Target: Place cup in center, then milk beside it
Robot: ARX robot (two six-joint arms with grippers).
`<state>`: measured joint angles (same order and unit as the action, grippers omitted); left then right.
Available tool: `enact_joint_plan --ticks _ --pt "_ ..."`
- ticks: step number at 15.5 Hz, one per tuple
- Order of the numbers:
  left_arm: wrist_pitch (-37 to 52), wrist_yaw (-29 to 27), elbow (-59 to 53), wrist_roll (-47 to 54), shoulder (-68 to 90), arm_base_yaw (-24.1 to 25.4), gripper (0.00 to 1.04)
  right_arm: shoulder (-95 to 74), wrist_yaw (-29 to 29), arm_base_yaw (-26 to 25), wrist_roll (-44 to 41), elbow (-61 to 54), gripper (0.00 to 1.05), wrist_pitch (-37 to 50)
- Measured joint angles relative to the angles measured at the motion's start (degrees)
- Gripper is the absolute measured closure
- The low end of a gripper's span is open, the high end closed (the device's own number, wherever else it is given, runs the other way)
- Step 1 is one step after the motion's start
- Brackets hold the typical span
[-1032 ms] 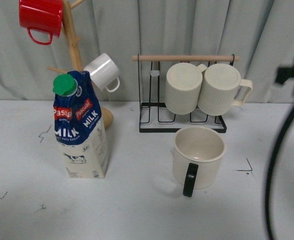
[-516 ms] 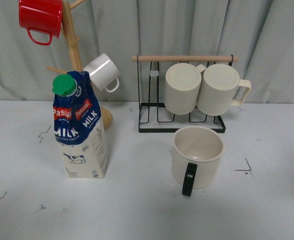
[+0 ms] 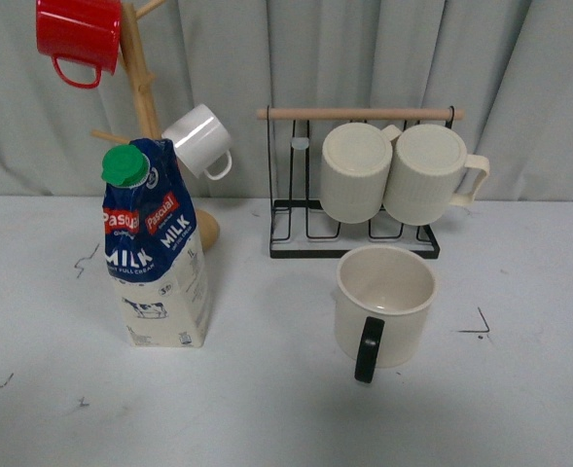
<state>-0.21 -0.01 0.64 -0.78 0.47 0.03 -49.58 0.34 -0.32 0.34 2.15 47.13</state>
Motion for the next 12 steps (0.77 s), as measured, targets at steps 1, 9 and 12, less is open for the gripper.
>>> enact_joint_plan --ticks 1,9,12 --pt "0.0 0.0 0.0 0.0 0.0 0.0 0.07 2.3 -0.2 0.0 0.0 -0.1 1.03 -1.9" --pt "0.0 0.0 0.0 0.0 0.0 0.0 0.07 23.7 -0.2 0.0 0.0 -1.5 1.03 -21.4" --pt "0.0 0.0 0.0 0.0 0.0 0.0 0.07 26.4 -0.2 0.0 0.0 -1.5 1.03 -23.9"
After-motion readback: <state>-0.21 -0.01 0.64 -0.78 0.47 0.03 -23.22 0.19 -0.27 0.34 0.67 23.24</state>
